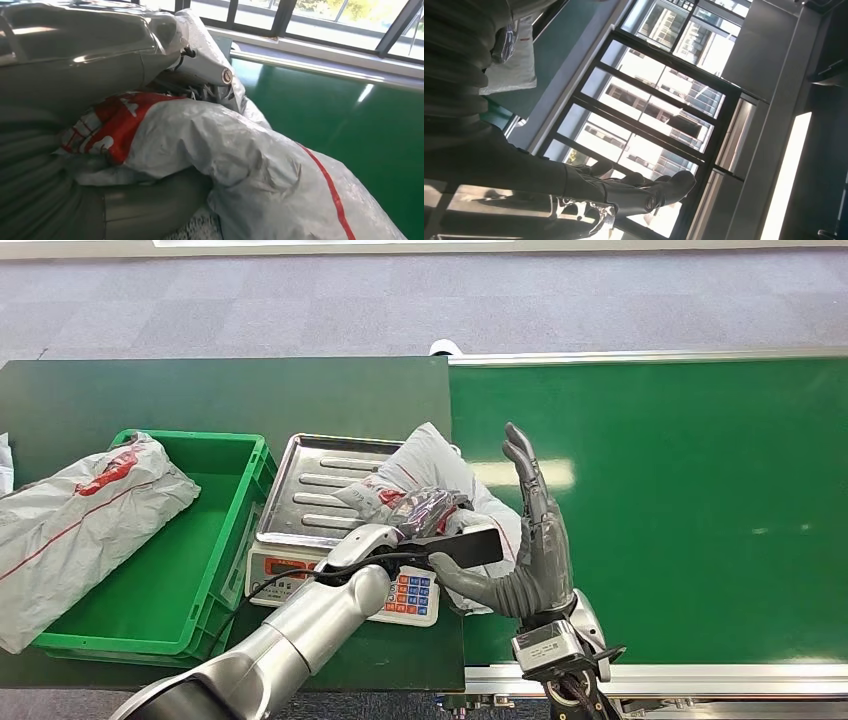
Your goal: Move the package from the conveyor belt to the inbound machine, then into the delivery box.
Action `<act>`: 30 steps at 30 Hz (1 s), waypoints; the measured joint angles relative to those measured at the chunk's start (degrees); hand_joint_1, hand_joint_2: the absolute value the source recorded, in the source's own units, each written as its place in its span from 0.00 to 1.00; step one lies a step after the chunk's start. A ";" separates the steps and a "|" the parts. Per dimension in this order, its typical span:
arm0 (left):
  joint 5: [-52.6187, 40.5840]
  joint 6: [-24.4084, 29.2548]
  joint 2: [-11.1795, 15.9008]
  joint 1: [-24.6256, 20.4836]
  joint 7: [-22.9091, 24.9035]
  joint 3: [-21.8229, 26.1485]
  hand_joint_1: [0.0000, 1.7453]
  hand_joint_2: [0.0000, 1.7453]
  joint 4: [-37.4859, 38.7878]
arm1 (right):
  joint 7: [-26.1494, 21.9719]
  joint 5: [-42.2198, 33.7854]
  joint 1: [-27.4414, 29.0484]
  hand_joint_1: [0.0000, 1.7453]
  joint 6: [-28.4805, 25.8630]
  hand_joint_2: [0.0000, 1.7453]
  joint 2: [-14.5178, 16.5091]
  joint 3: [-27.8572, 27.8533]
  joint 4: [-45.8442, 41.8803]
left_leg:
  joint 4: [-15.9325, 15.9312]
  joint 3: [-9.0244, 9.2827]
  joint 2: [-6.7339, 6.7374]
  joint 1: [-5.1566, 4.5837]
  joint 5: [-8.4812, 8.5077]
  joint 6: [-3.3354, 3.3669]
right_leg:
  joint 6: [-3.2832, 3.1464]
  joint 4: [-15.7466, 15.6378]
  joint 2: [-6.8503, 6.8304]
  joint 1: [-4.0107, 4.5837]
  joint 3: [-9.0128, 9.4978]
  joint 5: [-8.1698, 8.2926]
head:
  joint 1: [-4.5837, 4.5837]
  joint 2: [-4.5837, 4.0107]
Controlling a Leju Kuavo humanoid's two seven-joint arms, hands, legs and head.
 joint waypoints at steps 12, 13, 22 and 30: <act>7.44 19.72 1.16 7.44 -9.76 5.66 0.92 1.00 -15.37 | 0.73 1.03 0.42 0.00 -0.59 1.00 0.09 -0.16 0.25 | 0.00 -0.07 0.01 0.01 -0.01 0.00 | 0.00 0.01 0.01 0.01 -0.11 -0.01 | -0.01 0.00; 7.04 20.97 1.61 8.64 -9.86 5.75 0.93 1.00 -18.87 | 0.77 1.14 0.68 0.00 -0.68 1.00 0.09 -0.25 0.25 | -0.01 -0.09 0.01 0.01 -0.01 -0.01 | 0.00 0.01 0.01 0.01 -0.12 -0.01 | -0.01 0.00; -2.35 31.64 8.06 17.49 -8.32 9.59 0.97 1.00 -45.78 | -0.14 1.16 2.92 0.00 -1.40 1.00 0.09 -1.56 0.91 | -0.03 -0.13 0.04 0.02 -0.01 -0.02 | -0.02 0.01 0.03 0.02 -0.17 -0.03 | 0.01 0.00; -0.33 32.16 11.59 19.66 -8.91 17.02 0.97 1.00 -49.65 | -0.27 1.01 3.68 0.00 -1.69 1.00 0.09 -1.81 1.33 | -0.03 -0.11 0.02 0.01 0.05 -0.05 | -0.03 0.03 0.01 0.02 -0.13 -0.02 | 0.02 0.00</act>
